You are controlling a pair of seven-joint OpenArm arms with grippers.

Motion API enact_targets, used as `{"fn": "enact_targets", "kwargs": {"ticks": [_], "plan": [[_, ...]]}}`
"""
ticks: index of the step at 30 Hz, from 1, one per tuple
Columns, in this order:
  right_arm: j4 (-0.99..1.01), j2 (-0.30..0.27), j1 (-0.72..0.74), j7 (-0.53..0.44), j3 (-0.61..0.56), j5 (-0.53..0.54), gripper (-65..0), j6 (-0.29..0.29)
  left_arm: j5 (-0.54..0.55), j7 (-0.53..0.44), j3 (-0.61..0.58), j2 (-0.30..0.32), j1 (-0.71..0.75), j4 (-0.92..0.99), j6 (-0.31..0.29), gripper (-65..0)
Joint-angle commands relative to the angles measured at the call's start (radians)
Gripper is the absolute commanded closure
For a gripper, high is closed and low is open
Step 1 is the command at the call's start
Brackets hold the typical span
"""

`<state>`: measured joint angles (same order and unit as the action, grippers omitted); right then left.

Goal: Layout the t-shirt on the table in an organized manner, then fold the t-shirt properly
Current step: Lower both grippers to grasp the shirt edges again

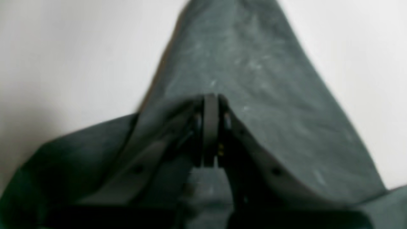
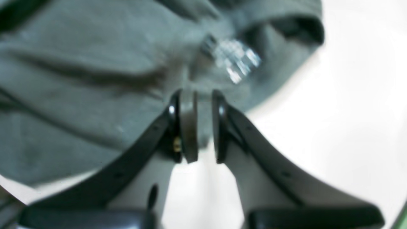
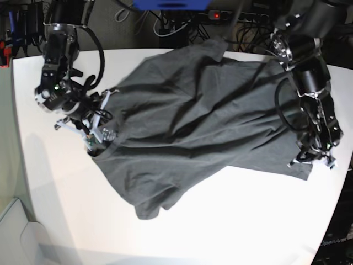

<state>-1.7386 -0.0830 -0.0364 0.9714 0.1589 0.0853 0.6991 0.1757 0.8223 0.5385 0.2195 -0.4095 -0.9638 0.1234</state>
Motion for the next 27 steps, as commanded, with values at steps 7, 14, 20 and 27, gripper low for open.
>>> {"fn": "enact_targets", "kwargs": {"ticks": [7, 14, 20, 27], "plan": [[-0.019, -0.03, 0.017, -0.022, 0.0, 0.015, -6.9, -0.001, -0.123, -0.203, -0.002, 0.018, -0.119, 0.211, -0.003, -0.1], [-0.019, -0.05, 0.028, -0.022, 0.0, 0.014, -6.9, -0.001, -0.181, -0.289, 0.007, 0.08, -0.168, 0.303, -0.003, -0.1], [-0.017, -0.047, 0.085, -0.018, -0.008, 0.015, -6.9, -0.001, -0.135, -0.238, 0.007, 0.136, -0.167, 0.282, -0.003, -0.1], [0.18, -0.044, 0.3, -0.022, -0.101, 0.015, -6.9, -0.001, -0.023, -0.088, 0.009, 0.142, -0.127, 0.133, -0.003, -0.1]]}}
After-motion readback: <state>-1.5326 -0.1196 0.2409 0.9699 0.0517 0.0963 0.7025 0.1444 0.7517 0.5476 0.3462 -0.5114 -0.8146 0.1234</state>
